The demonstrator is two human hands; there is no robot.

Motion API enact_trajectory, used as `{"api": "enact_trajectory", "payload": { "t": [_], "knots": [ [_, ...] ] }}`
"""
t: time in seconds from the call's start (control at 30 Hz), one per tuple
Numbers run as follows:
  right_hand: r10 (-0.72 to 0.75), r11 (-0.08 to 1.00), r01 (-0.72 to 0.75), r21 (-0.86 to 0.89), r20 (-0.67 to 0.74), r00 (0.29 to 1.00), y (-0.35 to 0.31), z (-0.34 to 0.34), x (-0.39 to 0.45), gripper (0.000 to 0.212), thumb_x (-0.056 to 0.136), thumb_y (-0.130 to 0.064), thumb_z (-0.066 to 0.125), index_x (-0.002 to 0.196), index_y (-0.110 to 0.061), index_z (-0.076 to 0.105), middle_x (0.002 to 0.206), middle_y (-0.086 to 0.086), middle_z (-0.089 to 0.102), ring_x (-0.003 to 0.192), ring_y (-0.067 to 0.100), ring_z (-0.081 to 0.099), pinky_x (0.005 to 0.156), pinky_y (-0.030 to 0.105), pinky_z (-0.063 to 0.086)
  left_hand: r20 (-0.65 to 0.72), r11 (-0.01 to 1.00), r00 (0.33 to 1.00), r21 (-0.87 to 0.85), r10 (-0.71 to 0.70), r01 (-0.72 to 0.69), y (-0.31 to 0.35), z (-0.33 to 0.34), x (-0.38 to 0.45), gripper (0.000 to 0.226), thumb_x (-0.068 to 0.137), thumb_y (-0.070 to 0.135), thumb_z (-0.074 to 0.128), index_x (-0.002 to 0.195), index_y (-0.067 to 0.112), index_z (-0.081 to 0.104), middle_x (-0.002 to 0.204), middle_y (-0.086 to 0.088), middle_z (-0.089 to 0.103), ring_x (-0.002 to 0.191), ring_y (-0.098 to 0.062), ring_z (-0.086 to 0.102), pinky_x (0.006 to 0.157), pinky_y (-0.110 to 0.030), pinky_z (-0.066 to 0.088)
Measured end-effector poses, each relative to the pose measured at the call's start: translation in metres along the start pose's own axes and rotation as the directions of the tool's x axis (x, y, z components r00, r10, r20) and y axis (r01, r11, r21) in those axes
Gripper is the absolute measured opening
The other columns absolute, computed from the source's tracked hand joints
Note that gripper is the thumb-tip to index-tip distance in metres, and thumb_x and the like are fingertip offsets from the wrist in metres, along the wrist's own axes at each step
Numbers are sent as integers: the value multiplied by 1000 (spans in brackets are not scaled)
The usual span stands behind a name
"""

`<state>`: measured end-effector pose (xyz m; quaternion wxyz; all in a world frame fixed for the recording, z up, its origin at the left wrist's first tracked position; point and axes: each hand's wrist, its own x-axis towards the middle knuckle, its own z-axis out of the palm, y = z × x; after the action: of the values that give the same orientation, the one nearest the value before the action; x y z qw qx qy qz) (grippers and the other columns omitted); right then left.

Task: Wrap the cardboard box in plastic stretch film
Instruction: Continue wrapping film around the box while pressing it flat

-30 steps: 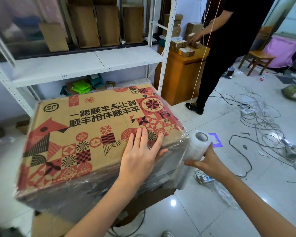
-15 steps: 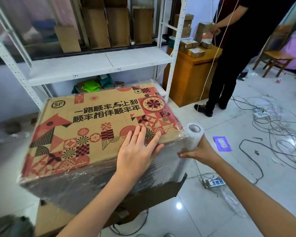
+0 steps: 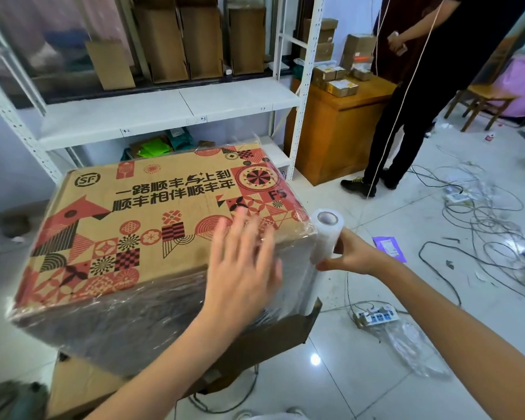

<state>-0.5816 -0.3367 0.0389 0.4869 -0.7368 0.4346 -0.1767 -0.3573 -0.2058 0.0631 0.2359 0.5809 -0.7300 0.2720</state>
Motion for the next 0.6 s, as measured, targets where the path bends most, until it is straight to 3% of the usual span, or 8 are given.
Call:
{"api": "enact_trajectory", "payload": {
  "t": [0.07, 0.13, 0.2, 0.27, 0.33, 0.4, 0.47, 0.6],
  "knots": [
    [5, 1000, -4, 9, -14, 1000, 1, 2, 2, 70, 70, 2, 79, 125, -25, 46, 114, -1, 64, 102, 13, 65, 84, 24, 54, -24, 923, 923, 11, 384, -384, 22, 15, -20, 43, 93, 26, 40, 126, 1, 49, 132, -22, 51, 132, -36, 35, 116, -51, 12],
    [13, 1000, -12, 14, -24, 1000, 2, 4, 5, 70, 70, 4, 78, 128, -16, 46, 112, 4, 65, 103, 19, 64, 88, 29, 54, 191, 701, 706, 105, 682, -705, 38, 40, -39, 50, 92, 25, 35, 134, 0, 43, 141, -19, 44, 136, -35, 31, 117, -50, 6],
    [26, 999, -25, 20, -27, 999, 3, 3, 5, 72, 70, 3, 78, 131, -13, 44, 113, 5, 64, 104, 21, 63, 90, 32, 53, 439, 500, 527, 185, 728, -846, 42, 67, -52, 58, 89, 31, 39, 139, 3, 37, 146, -14, 40, 138, -31, 29, 117, -49, 8],
    [35, 999, -35, 21, -17, 999, 4, 3, 4, 74, 70, 1, 78, 133, -15, 43, 115, 5, 63, 106, 20, 62, 91, 33, 53, 680, 222, 367, 294, 634, -930, 39, 93, -61, 69, 90, 39, 45, 142, 3, 19, 152, -21, 25, 141, -38, 17, 112, -58, 2],
    [41, 999, -41, 21, -6, 999, 5, 3, 3, 73, 72, 0, 78, 133, -15, 42, 114, 3, 62, 106, 19, 61, 90, 31, 53, 729, -28, 280, 380, 625, -925, 34, 120, -72, 80, 93, 47, 39, 148, -1, 7, 152, -32, 2, 139, -49, 3, 105, -67, -4],
    [42, 999, -42, 29, -10, 999, 5, 3, 3, 72, 72, 0, 77, 133, -17, 41, 112, -2, 61, 105, 17, 61, 88, 26, 53, 766, -79, 214, 326, 606, -942, 33, 135, -85, 88, 93, 51, 36, 145, -11, -1, 148, -38, -8, 136, -55, -5, 103, -71, -9],
    [40, 999, -40, 33, -14, 999, 4, 4, 3, 73, 72, 1, 77, 132, -19, 41, 112, -2, 61, 104, 16, 60, 87, 23, 52, 782, -108, 157, 275, 603, -956, 33, 136, -86, 88, 93, 50, 37, 146, -8, -3, 147, -38, -13, 135, -56, -10, 97, -73, -17],
    [21, 999, -21, 26, -6, 1000, 4, 6, 3, 73, 72, 1, 77, 134, -15, 41, 117, 5, 61, 107, 18, 60, 91, 29, 52, 710, -11, 232, 320, 664, -947, 32, 129, -72, 116, 83, 61, 50, 132, -21, -16, 136, -49, -24, 127, -63, -23, 103, -69, -17]
  ]
}}
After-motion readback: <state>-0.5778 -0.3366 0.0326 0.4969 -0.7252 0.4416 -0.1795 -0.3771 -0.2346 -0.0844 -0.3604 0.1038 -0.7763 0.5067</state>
